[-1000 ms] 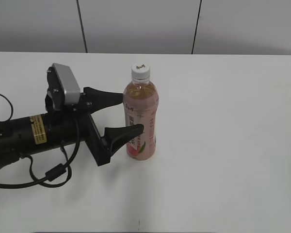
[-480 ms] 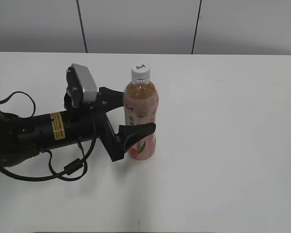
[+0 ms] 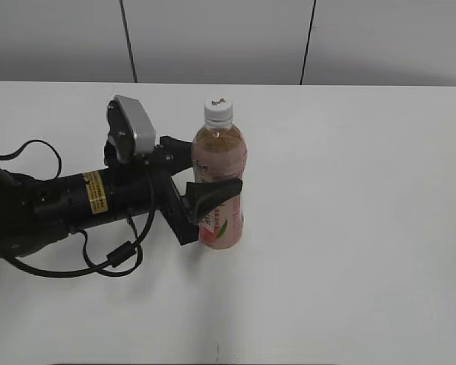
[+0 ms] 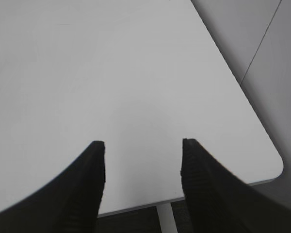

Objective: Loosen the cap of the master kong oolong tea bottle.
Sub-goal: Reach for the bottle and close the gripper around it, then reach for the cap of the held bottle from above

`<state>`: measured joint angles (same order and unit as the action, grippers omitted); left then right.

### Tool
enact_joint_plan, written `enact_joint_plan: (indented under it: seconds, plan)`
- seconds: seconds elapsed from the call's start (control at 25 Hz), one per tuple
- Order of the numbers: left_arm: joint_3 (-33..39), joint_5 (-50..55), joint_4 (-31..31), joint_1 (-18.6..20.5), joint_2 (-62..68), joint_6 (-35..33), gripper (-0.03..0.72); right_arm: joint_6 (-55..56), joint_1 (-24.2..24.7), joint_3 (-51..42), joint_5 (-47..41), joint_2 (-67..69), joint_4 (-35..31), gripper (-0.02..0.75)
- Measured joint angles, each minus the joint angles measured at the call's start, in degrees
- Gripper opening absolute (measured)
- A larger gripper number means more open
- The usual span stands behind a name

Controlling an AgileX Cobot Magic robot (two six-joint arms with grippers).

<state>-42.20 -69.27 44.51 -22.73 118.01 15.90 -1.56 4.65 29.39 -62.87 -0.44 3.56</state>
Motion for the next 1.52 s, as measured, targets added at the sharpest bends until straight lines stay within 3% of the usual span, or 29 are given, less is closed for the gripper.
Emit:
enact_joint_plan:
  seconds: [0.16, 0.76, 1.04, 1.52]
  plan:
    - [0.00, -0.06, 0.98, -0.06, 0.00, 0.00, 0.420, 0.00, 0.00, 0.00, 0.00, 0.00, 0.00, 0.386]
    - [-0.06, 0.48, 5.49, -0.01, -0.71, 1.70, 0.420, -1.51, 0.00, 1.36, 0.04, 3.21, -1.68, 0.386]
    - [0.00, 5.92, 8.03, -0.01, -4.33, 6.32, 0.420, -8.74, 0.00, 6.41, 0.82, 20.98, -9.21, 0.386]
    - [0.00, 9.84, 9.98, -0.01, -6.56, 7.03, 0.419, -20.67, 0.00, 13.45, 0.84, 41.63, -30.03, 0.350]
